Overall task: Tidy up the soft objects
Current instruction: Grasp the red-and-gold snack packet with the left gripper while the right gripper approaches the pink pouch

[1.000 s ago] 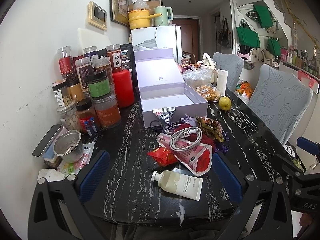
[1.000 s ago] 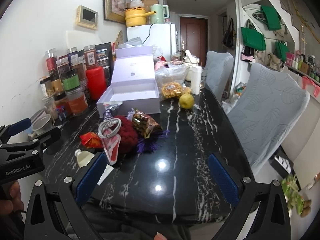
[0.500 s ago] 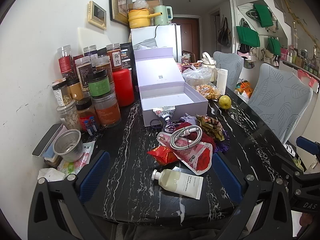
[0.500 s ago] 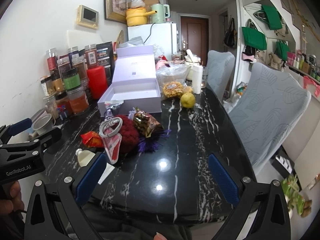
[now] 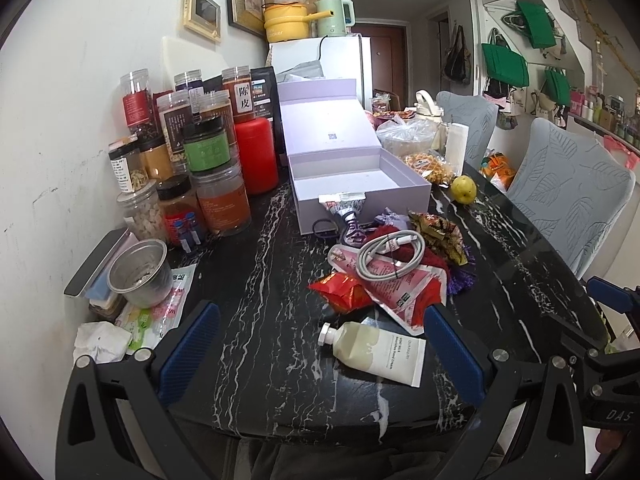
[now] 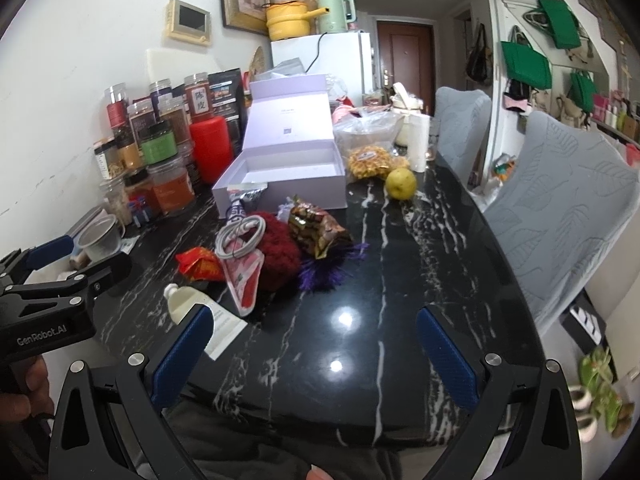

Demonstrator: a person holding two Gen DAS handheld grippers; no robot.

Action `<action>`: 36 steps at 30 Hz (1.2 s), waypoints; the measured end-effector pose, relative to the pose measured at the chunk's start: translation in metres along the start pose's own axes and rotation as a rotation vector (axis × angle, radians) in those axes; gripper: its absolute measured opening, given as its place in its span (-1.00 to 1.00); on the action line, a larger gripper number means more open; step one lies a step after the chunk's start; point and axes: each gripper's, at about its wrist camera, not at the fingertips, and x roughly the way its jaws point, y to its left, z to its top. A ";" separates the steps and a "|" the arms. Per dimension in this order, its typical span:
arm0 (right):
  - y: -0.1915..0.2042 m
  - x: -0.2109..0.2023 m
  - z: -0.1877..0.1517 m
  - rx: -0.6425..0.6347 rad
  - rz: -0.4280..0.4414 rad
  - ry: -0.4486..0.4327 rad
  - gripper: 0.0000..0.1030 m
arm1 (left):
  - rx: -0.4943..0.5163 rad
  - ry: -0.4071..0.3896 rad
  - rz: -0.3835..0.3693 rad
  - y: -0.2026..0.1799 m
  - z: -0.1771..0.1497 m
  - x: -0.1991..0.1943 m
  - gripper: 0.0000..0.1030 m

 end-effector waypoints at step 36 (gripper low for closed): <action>0.059 0.095 -0.012 -0.160 0.341 0.217 0.74 | -0.077 0.186 -0.102 0.058 -0.025 0.067 1.00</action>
